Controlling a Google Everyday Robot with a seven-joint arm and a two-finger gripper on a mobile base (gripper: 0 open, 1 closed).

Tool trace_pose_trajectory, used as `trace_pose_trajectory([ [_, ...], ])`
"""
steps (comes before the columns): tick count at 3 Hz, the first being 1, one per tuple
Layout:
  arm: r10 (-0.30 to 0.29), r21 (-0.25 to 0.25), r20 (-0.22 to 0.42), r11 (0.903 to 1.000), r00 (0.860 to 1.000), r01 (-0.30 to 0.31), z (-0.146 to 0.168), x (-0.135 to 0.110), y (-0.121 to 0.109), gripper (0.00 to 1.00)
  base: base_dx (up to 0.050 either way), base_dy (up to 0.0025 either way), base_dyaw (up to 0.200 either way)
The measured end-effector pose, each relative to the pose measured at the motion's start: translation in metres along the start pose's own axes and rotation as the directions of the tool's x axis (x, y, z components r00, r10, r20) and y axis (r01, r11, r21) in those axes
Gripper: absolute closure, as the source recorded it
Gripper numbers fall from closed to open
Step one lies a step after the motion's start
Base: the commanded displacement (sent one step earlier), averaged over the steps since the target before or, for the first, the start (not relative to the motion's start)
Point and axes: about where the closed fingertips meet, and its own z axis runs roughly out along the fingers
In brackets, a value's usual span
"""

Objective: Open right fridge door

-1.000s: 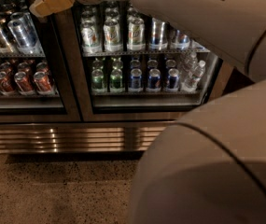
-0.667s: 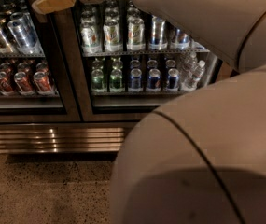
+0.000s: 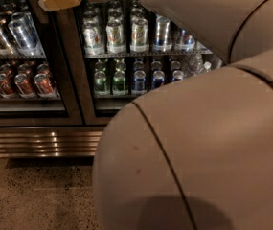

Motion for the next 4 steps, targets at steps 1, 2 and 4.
trace_pose_trajectory([
  [1,0.005,0.000,0.013,1.0000,1.000,-0.005,0.004,0.003,-0.006,0.13,0.000,0.00000,0.000],
  [2,0.006,-0.007,0.029,1.0000,1.000,-0.006,0.011,0.004,-0.011,0.14,0.000,0.00000,0.000],
  [4,0.013,-0.023,0.045,0.9997,0.999,-0.012,0.017,0.003,-0.009,0.16,0.000,0.00000,0.000],
])
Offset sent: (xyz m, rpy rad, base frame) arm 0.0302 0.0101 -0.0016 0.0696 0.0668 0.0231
